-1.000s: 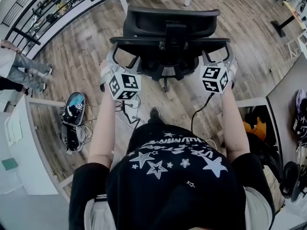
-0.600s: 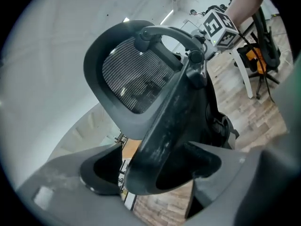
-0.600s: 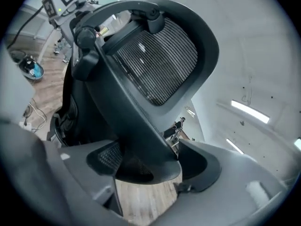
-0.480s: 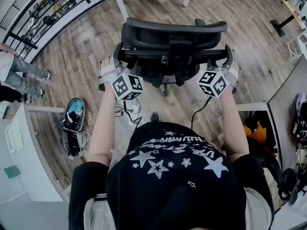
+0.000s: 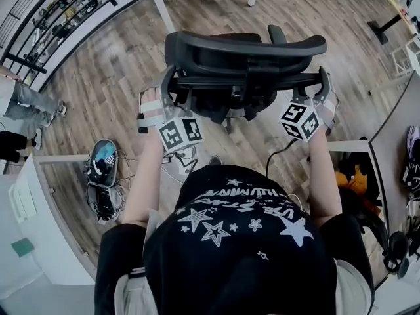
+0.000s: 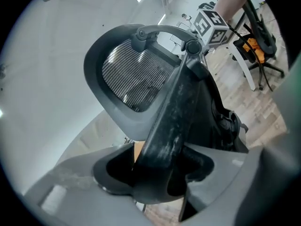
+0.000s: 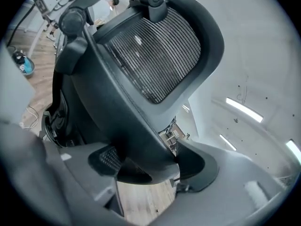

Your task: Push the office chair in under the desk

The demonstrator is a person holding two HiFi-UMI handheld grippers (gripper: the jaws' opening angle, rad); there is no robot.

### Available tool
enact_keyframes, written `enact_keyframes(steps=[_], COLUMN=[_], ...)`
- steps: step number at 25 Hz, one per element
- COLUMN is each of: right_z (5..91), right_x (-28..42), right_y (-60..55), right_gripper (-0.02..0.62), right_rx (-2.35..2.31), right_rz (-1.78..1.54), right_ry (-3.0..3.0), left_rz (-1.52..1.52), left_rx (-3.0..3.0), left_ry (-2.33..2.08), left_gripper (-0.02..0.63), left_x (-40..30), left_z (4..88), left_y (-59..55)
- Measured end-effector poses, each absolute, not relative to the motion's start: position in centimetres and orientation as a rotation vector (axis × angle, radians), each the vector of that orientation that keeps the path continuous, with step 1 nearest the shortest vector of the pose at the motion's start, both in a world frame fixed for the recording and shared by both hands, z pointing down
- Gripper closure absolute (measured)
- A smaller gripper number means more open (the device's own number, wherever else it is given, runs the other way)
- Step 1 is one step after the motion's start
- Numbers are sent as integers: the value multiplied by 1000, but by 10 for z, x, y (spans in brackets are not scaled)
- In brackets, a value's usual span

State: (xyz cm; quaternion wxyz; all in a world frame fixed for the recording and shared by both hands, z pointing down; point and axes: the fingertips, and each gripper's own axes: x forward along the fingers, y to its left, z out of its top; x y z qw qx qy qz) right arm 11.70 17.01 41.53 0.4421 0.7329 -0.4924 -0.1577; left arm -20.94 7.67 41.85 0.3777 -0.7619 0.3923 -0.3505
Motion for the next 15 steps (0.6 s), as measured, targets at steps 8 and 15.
enact_keyframes(steps=[8, 15], right_z=[414, 419], right_x=[115, 122], right_y=[152, 112], right_gripper=[262, 268], right_rx=[1830, 1791], right_rz=[-362, -334], right_ry=[-1181, -1172], left_rz=[-843, -832], left_rx=[-1931, -1911], left_ry=[950, 950], left_gripper=[330, 330], left_x=[-211, -206], left_z=[416, 418], left_y=[59, 20])
